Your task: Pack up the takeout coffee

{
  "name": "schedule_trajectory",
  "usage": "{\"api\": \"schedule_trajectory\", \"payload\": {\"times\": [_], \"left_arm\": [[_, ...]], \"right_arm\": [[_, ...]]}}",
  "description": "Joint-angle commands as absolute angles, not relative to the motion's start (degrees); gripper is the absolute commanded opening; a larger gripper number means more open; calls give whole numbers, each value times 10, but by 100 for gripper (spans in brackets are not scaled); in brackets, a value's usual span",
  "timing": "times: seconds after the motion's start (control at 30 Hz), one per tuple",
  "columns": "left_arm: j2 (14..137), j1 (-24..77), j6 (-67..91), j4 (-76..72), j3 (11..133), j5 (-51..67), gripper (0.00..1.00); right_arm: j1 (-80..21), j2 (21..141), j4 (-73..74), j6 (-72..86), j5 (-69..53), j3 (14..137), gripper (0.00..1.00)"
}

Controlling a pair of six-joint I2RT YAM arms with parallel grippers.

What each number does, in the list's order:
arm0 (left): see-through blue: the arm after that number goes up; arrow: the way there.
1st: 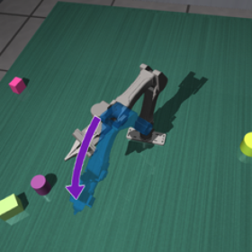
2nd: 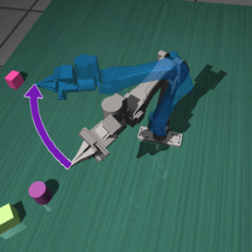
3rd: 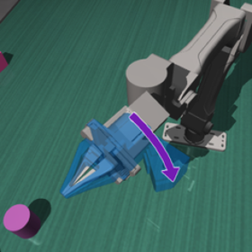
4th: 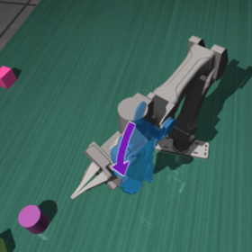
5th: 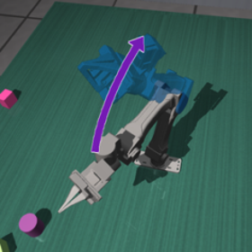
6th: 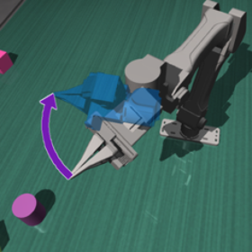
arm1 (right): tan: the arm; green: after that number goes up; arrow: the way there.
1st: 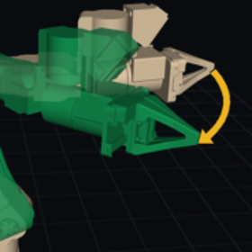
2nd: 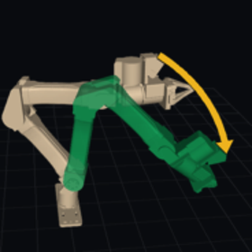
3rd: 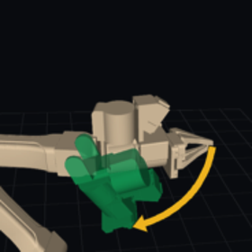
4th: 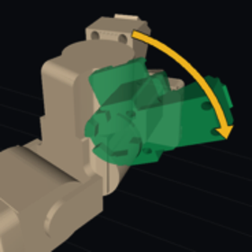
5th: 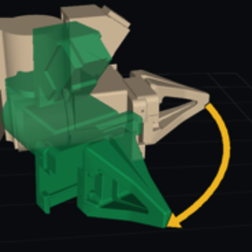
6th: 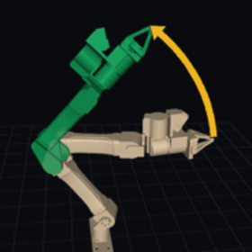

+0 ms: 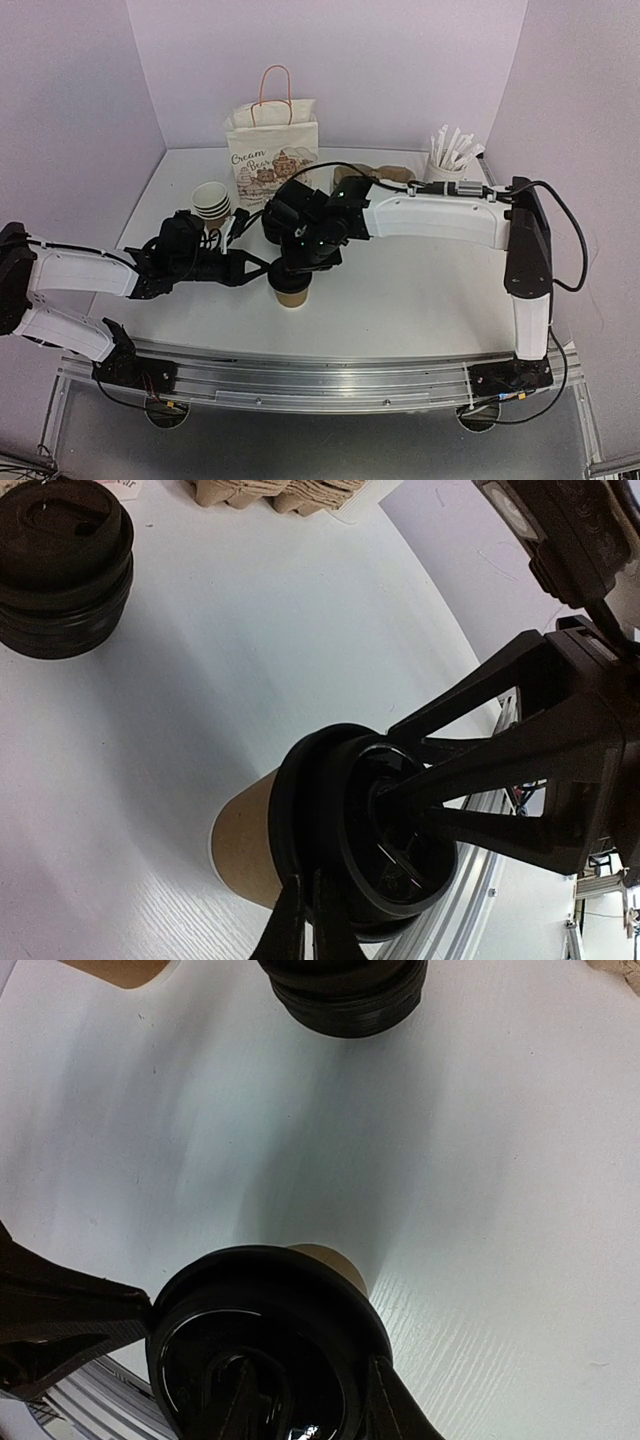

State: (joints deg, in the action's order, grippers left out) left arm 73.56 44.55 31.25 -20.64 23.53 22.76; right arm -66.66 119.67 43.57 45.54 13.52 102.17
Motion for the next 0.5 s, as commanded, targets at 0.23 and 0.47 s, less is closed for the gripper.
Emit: {"api": "schedule_trajectory", "payload": {"times": [0.23, 0.47], "left_arm": [[762, 489, 260, -149, 230, 222, 0], [754, 537, 219, -158, 238, 227, 3]], "right_arm": [[-689, 1169, 405, 497, 184, 952, 33], [-694, 1164, 394, 503, 194, 942, 33]]}}
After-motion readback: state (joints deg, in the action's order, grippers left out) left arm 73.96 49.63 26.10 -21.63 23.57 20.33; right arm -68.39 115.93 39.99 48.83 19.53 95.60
